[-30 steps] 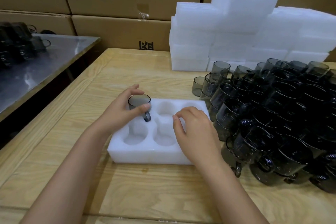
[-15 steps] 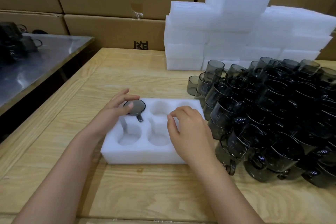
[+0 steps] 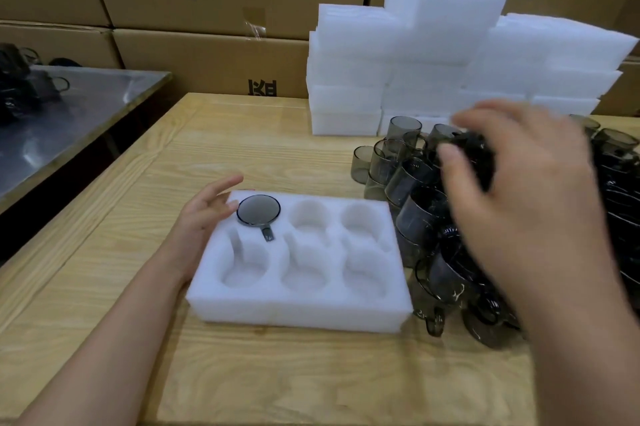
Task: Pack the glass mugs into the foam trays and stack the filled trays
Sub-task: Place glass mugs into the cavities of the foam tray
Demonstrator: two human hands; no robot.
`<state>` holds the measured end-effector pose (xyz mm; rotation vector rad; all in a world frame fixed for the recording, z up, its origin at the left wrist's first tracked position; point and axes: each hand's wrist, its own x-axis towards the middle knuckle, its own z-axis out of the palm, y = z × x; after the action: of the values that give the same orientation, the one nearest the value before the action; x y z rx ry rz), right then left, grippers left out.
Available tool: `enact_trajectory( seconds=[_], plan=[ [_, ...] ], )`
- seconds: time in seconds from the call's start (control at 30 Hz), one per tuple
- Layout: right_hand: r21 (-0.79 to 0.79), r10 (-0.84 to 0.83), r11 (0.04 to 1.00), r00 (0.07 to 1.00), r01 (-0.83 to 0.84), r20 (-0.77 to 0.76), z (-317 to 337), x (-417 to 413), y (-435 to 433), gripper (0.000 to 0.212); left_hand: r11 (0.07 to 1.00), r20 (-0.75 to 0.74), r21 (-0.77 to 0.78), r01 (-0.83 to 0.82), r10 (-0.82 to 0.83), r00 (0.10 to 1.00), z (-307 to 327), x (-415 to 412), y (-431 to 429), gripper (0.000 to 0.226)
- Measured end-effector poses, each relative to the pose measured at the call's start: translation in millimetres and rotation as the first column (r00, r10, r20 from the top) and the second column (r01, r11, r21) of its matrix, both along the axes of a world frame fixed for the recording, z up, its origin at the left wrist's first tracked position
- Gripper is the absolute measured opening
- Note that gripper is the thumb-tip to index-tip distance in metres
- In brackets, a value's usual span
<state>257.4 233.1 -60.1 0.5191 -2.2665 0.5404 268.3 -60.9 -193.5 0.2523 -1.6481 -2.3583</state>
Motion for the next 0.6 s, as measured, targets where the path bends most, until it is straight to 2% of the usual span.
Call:
enact_trajectory(
  seconds=[0.03,0.1,0.17,0.23,0.3,0.5,0.6],
  plan=[
    [0.062,-0.120,0.991,0.989,0.115,0.091,6,-10,13,0.037,0.999,-0.002,-0.037,-0.023,0.023,1.000,0,0,0,0.045],
    [0.247,-0.345,0.927,0.902,0.283,0.260,9,-30,32,0.046,0.990,-0.015,-0.111,-0.083,0.082,0.997,-1,-2,3,0.040],
    [0.433,-0.481,0.844,0.804,0.317,0.350,6,-44,41,0.049,0.974,-0.035,-0.170,-0.147,0.143,0.989,-1,-4,6,0.038],
    [0.528,-0.529,0.801,0.747,0.282,0.403,3,-53,46,0.048,0.964,-0.060,-0.198,-0.180,0.171,0.983,0,-4,8,0.037],
    [0.565,-0.542,0.784,0.727,0.258,0.421,-1,-59,48,0.045,0.959,-0.075,-0.198,-0.205,0.193,0.978,0,-4,7,0.036],
    [0.574,-0.514,0.785,0.762,0.233,0.394,-2,-63,47,0.031,0.962,-0.082,-0.178,-0.209,0.197,0.977,1,-4,7,0.030],
    [0.465,-0.444,0.844,0.836,0.268,0.324,2,-57,46,0.029,0.964,-0.063,-0.171,-0.204,0.196,0.979,1,-4,6,0.035]
  ],
)
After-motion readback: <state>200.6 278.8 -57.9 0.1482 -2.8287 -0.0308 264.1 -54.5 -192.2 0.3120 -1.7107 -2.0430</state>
